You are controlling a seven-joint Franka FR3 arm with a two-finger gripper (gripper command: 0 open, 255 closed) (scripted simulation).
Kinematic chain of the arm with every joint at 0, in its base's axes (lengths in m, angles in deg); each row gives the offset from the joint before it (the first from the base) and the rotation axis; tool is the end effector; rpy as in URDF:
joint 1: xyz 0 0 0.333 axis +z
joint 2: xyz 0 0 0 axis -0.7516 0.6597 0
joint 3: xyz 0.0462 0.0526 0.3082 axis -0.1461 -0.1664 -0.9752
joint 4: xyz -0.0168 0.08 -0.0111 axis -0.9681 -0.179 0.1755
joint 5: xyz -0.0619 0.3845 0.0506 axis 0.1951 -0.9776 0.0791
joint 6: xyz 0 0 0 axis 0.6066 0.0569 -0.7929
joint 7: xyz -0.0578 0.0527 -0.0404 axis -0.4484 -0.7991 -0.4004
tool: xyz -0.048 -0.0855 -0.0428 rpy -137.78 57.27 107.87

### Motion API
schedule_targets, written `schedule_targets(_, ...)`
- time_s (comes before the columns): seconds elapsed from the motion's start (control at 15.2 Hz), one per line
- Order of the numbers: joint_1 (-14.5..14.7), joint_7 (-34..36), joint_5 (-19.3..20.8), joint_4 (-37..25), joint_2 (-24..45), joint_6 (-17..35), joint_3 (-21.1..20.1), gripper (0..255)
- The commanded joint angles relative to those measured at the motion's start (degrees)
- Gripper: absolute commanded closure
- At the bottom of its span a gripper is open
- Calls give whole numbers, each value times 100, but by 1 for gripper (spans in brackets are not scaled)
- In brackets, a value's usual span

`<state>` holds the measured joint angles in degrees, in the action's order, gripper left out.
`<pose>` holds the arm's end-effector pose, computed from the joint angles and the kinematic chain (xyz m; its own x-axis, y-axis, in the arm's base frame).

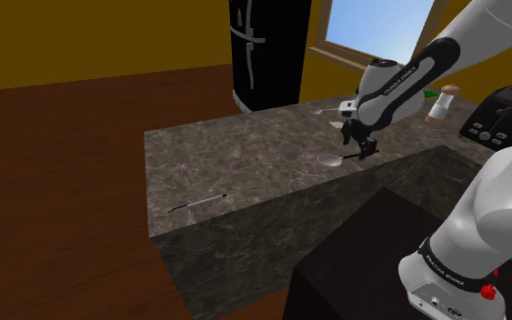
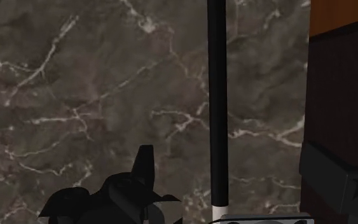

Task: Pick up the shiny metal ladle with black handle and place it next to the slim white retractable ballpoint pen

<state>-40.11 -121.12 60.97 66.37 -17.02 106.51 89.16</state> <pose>0.3814 -0.1872 0.2648 0.2995 0.9478 -0.1091 0.9524 -0.2903 0.0930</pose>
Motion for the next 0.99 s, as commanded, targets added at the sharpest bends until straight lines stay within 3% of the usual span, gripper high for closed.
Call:
schedule_targets(0.0, 42, -167, -197, 9, 252, 253, 35, 0)
schedule_targets(0.26, 65, -507, -677, 0, 679, 626, 8, 0)
schedule_targets(0.79, 58, -504, -673, 0, 677, 624, 1, 0)
schedule_targets(0.86, 58, -504, -673, 0, 677, 624, 1, 255)
schedule_targets(0.92, 58, -504, -673, 0, 677, 624, 1, 255)
